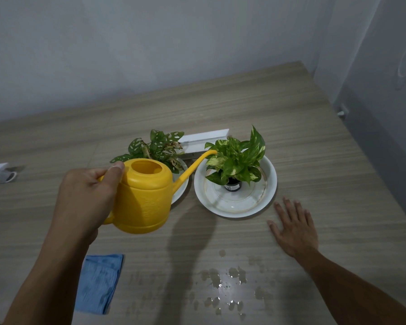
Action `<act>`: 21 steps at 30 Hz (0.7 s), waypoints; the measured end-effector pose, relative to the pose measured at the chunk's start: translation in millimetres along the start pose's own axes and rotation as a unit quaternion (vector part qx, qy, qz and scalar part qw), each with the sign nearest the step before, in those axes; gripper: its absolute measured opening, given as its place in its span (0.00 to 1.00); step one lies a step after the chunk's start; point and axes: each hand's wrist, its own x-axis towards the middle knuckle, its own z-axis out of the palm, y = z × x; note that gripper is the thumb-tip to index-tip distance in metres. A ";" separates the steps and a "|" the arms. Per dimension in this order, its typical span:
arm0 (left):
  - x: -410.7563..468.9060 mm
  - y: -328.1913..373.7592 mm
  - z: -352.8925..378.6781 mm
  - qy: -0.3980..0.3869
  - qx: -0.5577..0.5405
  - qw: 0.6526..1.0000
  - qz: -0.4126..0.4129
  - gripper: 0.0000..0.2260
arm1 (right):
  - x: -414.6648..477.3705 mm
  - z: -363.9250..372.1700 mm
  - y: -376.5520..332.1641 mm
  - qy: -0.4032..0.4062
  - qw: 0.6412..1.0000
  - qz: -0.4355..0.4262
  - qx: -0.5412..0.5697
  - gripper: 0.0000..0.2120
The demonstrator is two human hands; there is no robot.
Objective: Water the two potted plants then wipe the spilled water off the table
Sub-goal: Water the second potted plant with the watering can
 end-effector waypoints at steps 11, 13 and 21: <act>0.4 10.6 0.7 -0.004 0.028 0.999 0.028 0.14 | -0.2 -0.4 -0.4 -0.002 1.000 0.000 0.004 0.35; -0.4 13.6 1.3 0.002 0.028 0.999 0.035 0.14 | 0.1 -0.8 -0.4 -0.001 1.000 0.001 0.007 0.35; 0.4 13.3 0.3 0.005 0.046 0.997 0.053 0.15 | -0.7 -3.5 -0.9 -0.008 1.000 0.000 0.006 0.35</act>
